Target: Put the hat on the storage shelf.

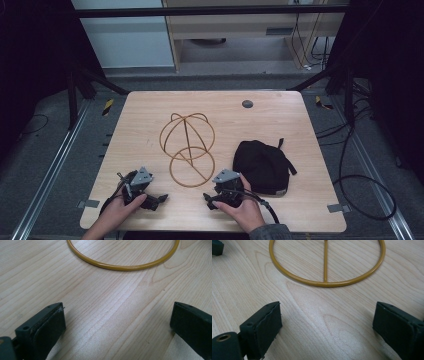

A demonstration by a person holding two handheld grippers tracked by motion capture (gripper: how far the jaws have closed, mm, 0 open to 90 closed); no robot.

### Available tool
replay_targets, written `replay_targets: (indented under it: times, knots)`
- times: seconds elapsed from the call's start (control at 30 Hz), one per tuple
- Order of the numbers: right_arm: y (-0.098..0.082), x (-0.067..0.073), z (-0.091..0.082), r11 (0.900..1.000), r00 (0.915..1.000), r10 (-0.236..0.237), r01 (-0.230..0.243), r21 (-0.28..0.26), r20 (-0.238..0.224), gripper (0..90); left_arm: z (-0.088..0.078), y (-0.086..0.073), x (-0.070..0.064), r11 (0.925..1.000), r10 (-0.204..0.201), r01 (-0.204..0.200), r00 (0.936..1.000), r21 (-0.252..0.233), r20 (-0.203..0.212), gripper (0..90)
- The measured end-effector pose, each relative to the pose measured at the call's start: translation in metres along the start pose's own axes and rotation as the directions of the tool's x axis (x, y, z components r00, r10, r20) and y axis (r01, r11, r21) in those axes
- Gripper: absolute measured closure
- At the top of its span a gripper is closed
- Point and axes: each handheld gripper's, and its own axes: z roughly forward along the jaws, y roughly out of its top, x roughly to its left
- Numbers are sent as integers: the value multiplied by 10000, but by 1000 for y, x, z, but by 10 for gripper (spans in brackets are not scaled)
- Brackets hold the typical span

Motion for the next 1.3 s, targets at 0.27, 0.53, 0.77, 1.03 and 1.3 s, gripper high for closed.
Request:
replay_targets:
  times: [0.27,0.53,0.77,1.03,1.3]
  knots:
    - [6,1,1,9989,9999,35,-40,461,112,53,0,0,0,10000,-22,22,10000,-3,15,0]
    - [9,2,-27,9972,9949,-184,111,738,988,74,0,0,0,10000,-19,19,10000,11,23,0]
    - [1,-7,-60,9965,9858,-400,273,795,1632,70,0,0,0,10000,-39,39,10000,0,5,0]
    - [-11,-19,-91,9980,9753,-96,-43,625,2207,87,0,0,-1,10000,-58,58,10000,-8,-8,0]
    - [-26,-40,-121,9958,9512,890,-917,-46,2955,124,0,0,-1,10000,-63,63,10000,-1,-22,0]
